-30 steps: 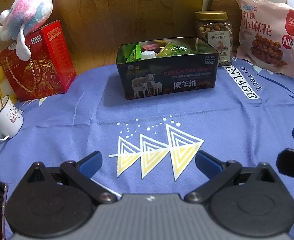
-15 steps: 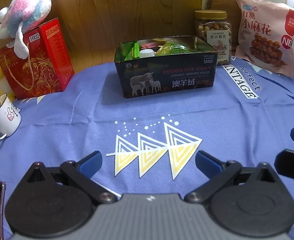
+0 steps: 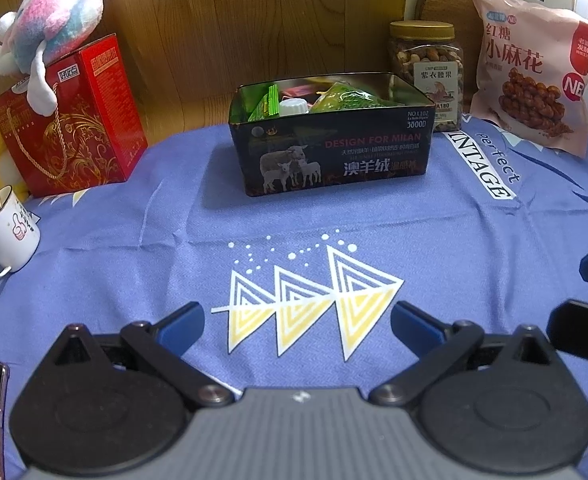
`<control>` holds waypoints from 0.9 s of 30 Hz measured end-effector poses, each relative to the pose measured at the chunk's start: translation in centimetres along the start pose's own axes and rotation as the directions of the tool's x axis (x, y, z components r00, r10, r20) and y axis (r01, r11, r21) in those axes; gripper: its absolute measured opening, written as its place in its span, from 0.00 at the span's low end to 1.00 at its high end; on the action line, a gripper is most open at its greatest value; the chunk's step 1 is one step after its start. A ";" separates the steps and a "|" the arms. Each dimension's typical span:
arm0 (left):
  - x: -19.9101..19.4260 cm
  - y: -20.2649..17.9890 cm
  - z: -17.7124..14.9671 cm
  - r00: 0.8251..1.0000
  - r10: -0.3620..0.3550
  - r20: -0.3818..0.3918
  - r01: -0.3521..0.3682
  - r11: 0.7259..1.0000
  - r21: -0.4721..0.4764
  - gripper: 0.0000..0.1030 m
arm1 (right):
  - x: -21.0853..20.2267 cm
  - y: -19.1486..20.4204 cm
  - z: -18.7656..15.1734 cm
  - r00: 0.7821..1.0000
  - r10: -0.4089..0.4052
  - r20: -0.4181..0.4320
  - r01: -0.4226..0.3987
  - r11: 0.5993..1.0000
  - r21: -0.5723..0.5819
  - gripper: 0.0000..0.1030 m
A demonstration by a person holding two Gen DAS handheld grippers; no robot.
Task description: Organize snacks
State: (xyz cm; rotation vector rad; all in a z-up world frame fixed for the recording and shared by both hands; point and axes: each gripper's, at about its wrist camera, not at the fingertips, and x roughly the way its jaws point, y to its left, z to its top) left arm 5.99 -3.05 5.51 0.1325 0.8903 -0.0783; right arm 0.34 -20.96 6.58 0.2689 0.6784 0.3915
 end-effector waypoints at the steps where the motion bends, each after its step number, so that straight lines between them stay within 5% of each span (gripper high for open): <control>1: 0.0 0.0 0.0 1.000 0.001 0.001 -0.001 1.000 0.001 1.00 | 0.0 0.0 0.0 1.000 0.000 0.000 0.000 1.000 0.000 0.98; 27: -0.7 0.8 0.3 0.998 -0.005 0.070 0.005 1.000 0.005 1.00 | 0.2 0.6 0.2 1.000 -0.008 0.003 0.008 1.000 -0.017 0.98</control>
